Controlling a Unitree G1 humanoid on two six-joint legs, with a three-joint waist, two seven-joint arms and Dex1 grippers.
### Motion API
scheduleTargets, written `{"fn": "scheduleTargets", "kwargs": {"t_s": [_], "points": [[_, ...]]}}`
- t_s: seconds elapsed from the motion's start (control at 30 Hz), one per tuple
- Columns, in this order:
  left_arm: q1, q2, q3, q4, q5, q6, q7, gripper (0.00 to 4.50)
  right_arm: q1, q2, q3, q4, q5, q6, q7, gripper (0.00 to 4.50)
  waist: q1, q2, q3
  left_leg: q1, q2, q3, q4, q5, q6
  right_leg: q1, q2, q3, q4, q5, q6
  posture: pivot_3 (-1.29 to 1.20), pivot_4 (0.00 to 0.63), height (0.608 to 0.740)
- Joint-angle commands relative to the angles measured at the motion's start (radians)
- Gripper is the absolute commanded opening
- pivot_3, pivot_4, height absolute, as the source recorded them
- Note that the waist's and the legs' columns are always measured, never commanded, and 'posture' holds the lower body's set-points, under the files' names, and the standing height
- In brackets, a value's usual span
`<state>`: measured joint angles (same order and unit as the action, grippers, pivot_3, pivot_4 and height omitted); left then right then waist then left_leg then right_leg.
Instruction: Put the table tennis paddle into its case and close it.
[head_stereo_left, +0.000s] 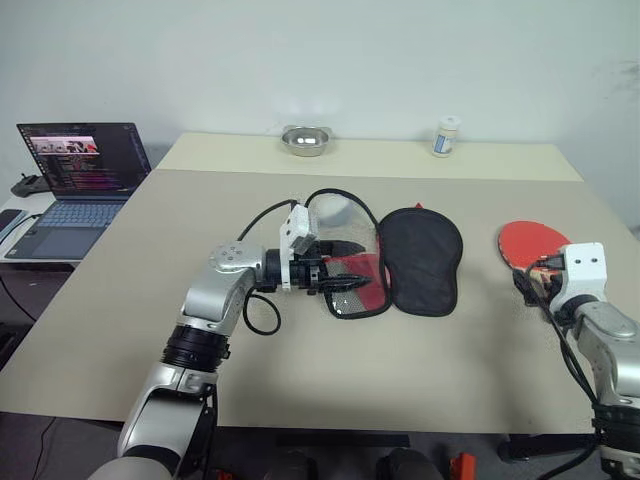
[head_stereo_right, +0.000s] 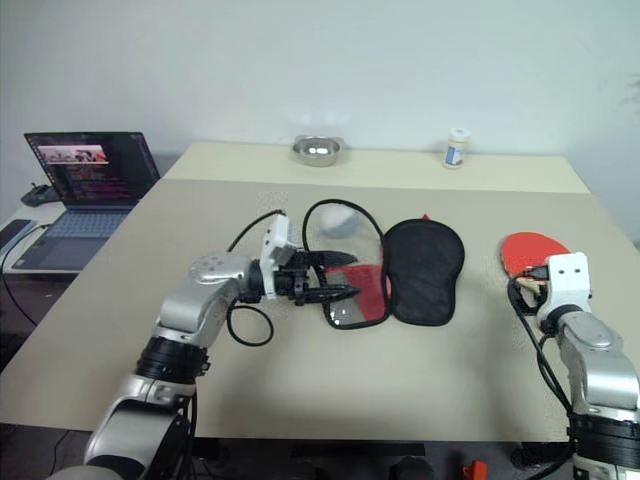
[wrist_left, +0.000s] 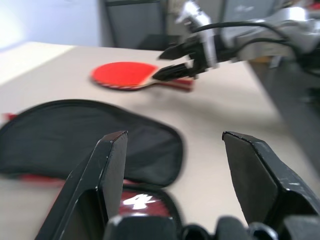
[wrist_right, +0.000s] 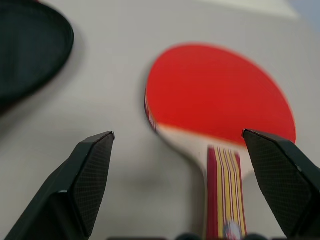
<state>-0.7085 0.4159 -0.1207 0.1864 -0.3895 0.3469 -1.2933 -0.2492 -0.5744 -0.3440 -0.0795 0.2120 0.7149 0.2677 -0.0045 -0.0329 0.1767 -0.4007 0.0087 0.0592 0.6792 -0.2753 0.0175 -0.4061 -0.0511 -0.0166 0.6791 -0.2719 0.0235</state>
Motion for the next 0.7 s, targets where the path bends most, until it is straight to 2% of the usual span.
{"fn": "scheduleTargets", "kwargs": {"t_s": [0.03, 0.27, 0.6, 0.7], "points": [[-0.062, 0.010, -0.005, -0.022, -0.023, 0.000, -0.046, 3.29, -0.001, -0.042, -0.037, -0.034, 0.024, 0.055, 0.027, 4.46, 0.000, 0.000, 0.000, 0.000, 0.000, 0.000, 0.000, 0.000, 0.000, 0.000, 0.000, 0.000, 0.000, 0.000, 0.000, 0.00, 0.150, 0.740], [-0.152, -0.005, -0.051, 0.077, 0.068, -0.123, -0.059, 3.29, -0.079, -0.065, -0.012, 0.131, 0.006, 0.063, 0.028, 4.46, -0.001, 0.000, 0.000, 0.000, 0.000, 0.001, 0.000, 0.000, 0.000, 0.000, 0.001, 0.001, 0.000, 0.000, 0.000, 0.00, 0.150, 0.740], [-0.149, -0.014, -0.051, 0.098, 0.086, -0.161, -0.059, 3.29, -0.190, -0.063, 0.020, 0.385, -0.015, -0.009, 0.036, 4.46, -0.002, 0.000, 0.000, 0.000, 0.000, 0.001, 0.000, 0.000, 0.000, 0.000, 0.002, 0.002, -0.001, 0.000, 0.000, 0.00, 0.150, 0.740], [-0.147, -0.011, -0.046, 0.097, 0.087, -0.161, -0.053, 3.29, -0.200, -0.066, 0.024, 0.412, -0.025, -0.008, 0.027, 3.87, -0.003, 0.000, 0.000, 0.000, 0.000, 0.001, 0.000, 0.000, 0.000, 0.000, 0.002, 0.002, -0.001, 0.000, 0.000, 0.00, 0.150, 0.740]]}}
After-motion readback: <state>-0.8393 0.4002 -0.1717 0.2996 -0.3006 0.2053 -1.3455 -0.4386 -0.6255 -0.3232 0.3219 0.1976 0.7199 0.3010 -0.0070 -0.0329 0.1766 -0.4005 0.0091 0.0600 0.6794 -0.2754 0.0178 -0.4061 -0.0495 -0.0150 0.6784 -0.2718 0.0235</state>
